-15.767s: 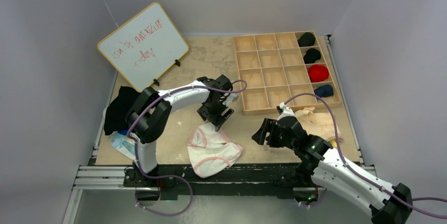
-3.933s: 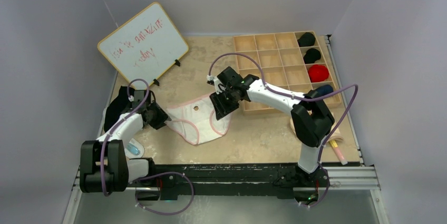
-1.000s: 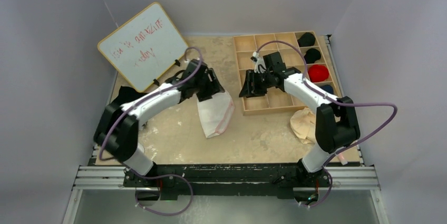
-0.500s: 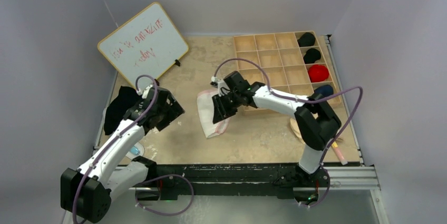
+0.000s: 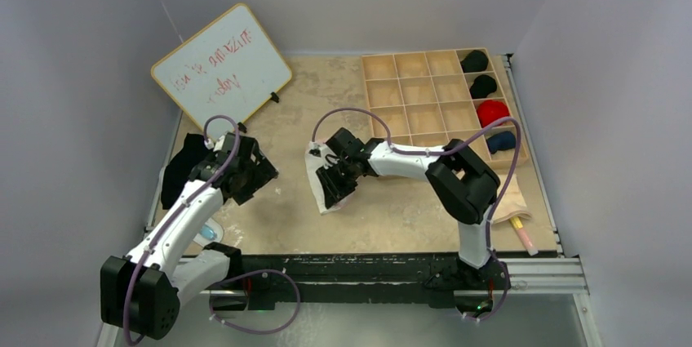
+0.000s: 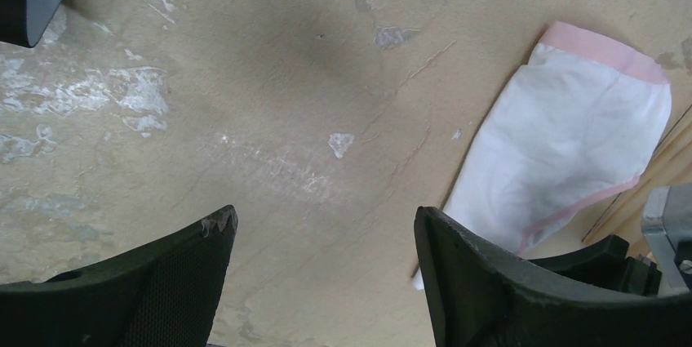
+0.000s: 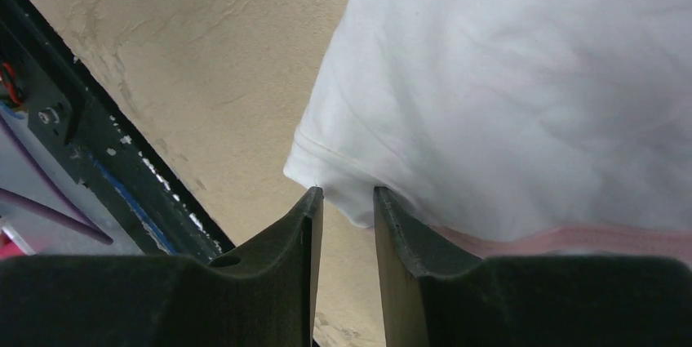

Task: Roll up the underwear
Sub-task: Fold the underwear at the center of the board.

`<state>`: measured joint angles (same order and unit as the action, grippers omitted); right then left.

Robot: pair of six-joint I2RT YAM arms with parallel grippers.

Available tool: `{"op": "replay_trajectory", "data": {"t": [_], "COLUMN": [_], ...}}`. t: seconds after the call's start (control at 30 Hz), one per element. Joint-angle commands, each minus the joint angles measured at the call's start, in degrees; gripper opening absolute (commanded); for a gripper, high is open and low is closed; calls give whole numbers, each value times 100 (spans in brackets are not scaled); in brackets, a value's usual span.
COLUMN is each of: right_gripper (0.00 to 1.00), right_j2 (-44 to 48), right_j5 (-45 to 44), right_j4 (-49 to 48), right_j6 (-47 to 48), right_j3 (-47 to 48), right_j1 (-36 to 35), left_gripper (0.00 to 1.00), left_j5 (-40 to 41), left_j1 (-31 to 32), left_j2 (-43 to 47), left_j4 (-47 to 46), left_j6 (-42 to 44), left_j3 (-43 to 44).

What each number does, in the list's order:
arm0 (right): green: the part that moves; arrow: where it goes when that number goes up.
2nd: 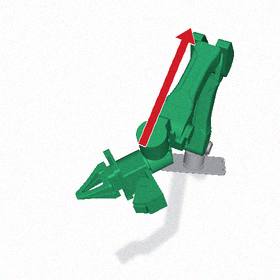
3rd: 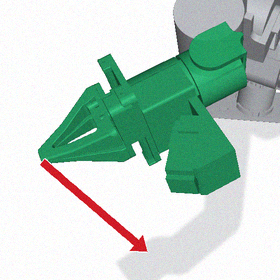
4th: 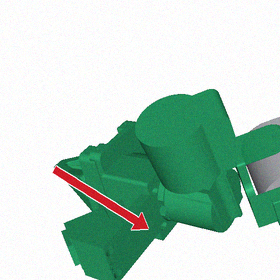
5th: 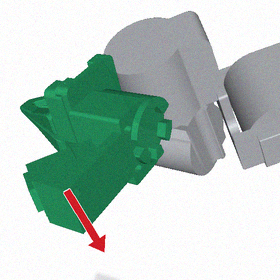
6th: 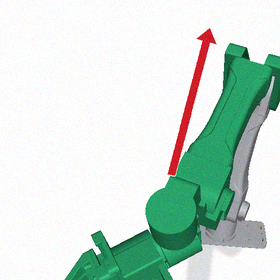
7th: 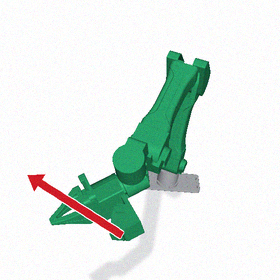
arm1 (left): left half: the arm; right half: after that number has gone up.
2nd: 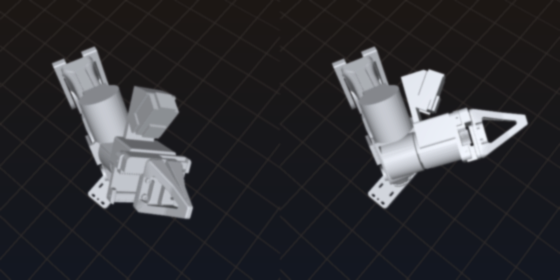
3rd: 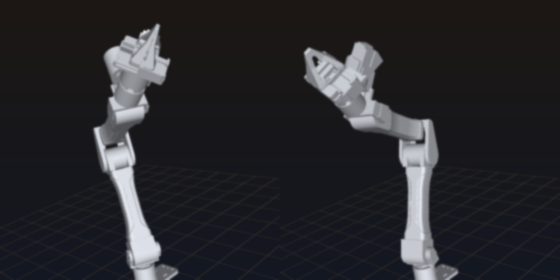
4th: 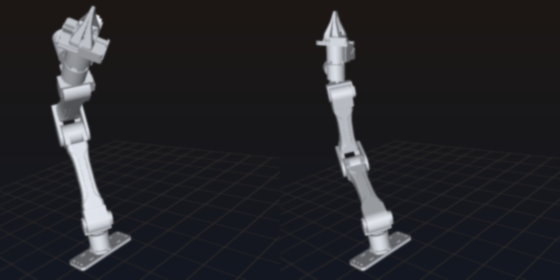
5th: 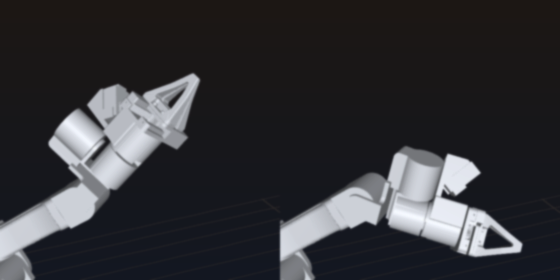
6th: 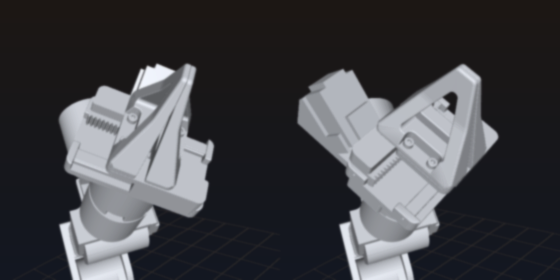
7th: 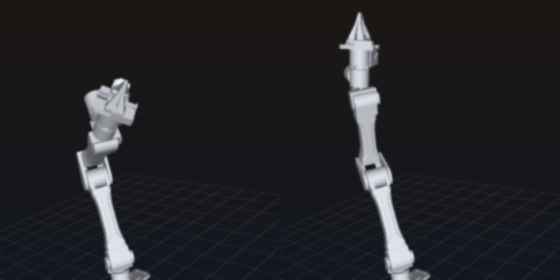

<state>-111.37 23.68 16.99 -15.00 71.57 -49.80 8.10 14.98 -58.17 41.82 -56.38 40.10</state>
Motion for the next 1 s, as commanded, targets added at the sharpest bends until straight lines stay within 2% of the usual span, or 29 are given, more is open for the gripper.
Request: {"op": "replay_trajectory", "data": {"t": [0.0, 0.17, 0.43, 0.57, 0.63, 0.7, 0.8, 0.97], "right_gripper": [32, 31, 32, 41, 46, 50, 52, 54], "right_j2": [19, 10, -327, 197, 633, 1162, 1481, 1356], "right_j5": [-144, 546, 765, 783, 367, -224, -711, -423], "right_j4": [122, -136, -511, -490, -284, -207, 98, 346], "right_j6": [161, -204, -830, -848, -651, -593, -696, -411], "right_j3": [-322, -432, 458, 520, 535, 409, 172, 23], "right_j1": [25, -192, -1060, -1067, -1039, -888, -221, 855], "left_gripper": [78, 78, 78, 78, 78, 77, 77, 76], "left_j5": [63, 104, 461, 75, -231, -672, -1492, -2682], "left_j1": [-94, -147, -435, -684, -685, -690, -690, -605], "left_j2": [49, 60, 164, 89, -27, -133, -306, -618], "left_j4": [142, 209, 404, 194, -62, -433, -1070, -1900], "left_j6": [225, 271, 317, 605, 770, 975, 1223, 1376], "left_j3": [191, 199, 388, 465, 440, 393, 315, -10]}}
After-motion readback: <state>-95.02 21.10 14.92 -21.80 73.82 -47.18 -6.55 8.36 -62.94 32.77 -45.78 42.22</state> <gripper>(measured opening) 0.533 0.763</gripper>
